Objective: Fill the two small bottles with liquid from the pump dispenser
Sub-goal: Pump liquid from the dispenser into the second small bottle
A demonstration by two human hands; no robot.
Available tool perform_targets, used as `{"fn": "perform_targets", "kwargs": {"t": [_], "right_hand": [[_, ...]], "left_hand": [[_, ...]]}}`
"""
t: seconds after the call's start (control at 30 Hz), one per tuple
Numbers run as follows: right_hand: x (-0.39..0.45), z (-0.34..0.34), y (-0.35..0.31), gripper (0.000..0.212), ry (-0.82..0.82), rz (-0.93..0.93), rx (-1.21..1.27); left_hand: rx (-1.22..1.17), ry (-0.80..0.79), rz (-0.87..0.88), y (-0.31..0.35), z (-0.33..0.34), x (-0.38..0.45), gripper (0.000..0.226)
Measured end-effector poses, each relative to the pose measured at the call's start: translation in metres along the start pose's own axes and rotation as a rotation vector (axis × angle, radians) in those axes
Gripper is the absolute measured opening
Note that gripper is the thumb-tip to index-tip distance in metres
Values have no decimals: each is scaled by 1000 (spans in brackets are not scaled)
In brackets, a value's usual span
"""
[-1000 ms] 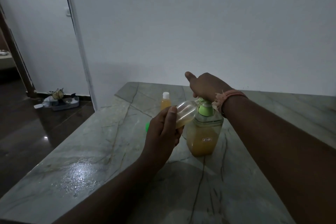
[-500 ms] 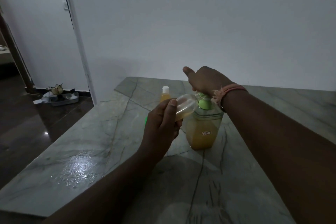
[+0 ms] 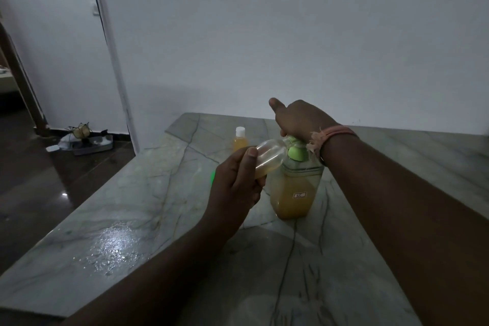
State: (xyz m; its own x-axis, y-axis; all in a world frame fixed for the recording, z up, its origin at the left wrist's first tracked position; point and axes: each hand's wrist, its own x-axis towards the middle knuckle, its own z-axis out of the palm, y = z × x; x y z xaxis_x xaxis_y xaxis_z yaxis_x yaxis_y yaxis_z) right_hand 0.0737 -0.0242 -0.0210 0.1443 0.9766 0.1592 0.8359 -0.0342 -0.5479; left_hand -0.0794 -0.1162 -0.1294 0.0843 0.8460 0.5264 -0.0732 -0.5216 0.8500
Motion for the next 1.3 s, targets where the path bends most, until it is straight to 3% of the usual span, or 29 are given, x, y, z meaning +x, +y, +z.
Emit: {"fn": "perform_targets", "kwargs": {"t": [0.33,0.47,0.8,0.97,1.3], "right_hand": [[-2,-5,-6,65,-51,-4,-106],[-1,-1,0,77,14,6,-3],[-8,-7,-3,74,-33,-7,-37],[-1,2,3,77,94,-17,59],[-3,-4,-4,73,-42,-9,-56]], "left_hand": [[2,-14,-24,5,1,-4,38],[5,1,-29,3,0,-2,33],[8,-24,-36,6,1,-6,34],[4,-15,-28,3,1,-1,31],[19,-29,-33,6,1,-5,40]]}}
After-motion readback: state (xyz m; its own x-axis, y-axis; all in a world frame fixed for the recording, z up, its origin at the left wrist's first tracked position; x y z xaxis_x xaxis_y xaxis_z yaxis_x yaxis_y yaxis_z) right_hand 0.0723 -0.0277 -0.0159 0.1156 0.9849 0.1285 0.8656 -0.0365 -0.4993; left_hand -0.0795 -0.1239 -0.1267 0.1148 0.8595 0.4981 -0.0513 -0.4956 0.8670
